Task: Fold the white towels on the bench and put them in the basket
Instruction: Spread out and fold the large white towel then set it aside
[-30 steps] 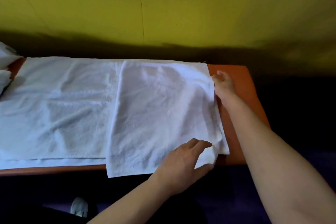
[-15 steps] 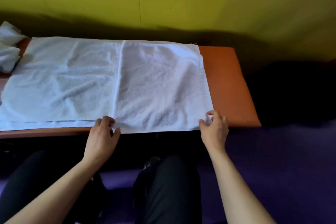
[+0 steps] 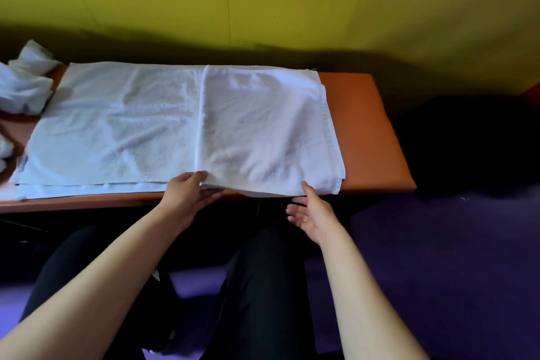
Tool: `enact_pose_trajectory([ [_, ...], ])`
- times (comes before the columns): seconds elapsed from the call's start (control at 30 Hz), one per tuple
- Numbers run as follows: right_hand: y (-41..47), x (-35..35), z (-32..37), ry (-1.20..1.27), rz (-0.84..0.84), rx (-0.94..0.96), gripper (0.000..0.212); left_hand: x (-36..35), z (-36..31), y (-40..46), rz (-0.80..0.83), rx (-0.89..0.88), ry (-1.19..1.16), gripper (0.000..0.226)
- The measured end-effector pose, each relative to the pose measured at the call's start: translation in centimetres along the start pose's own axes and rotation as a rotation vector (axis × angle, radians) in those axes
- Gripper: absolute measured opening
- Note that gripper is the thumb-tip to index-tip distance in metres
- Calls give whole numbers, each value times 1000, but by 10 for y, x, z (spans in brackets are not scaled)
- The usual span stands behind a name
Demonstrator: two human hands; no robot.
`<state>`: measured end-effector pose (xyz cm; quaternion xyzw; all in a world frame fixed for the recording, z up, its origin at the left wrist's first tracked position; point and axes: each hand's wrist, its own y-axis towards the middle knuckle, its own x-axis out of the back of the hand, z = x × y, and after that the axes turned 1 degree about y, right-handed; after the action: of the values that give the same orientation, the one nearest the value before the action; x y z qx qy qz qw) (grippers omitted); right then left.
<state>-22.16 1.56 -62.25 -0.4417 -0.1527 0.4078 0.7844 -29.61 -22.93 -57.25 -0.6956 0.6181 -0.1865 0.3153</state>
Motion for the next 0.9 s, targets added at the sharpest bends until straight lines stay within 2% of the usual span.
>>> enact_pose_trajectory([
  [0.07, -6, -12, -2, 206, 140, -111, 59, -3, -10, -12, 50, 0, -81, 10],
  [0.13, -11, -21, -3, 438, 211, -150, 60, -4, -17, -21, 73, -17, -99, 9],
  [0.3, -9, -25, -4, 793, 84, -31, 41, 4, -26, -31, 93, -45, -104, 6],
  [0.43, -7, -19, 1, 784, 18, 21, 22, 13, -21, -35, 125, -79, -57, 10],
  [0.57, -9, -11, 11, 811, -39, 150, 8, 22, -8, -45, 81, -123, 29, 12],
  [0.67, -23, 5, 14, 851, -96, 236, 6, 35, 5, -54, 59, -144, 86, 9],
  [0.73, -35, 16, 17, 765, -205, 319, 3, 46, 10, -60, 2, -171, 94, 8],
  [0.83, -51, 22, 18, 589, -332, 439, 5, 58, 12, -69, 17, -226, 93, 26],
  [0.9, -56, 21, 16, 541, -362, 483, 7, 61, 13, -69, 41, -264, 113, 30],
])
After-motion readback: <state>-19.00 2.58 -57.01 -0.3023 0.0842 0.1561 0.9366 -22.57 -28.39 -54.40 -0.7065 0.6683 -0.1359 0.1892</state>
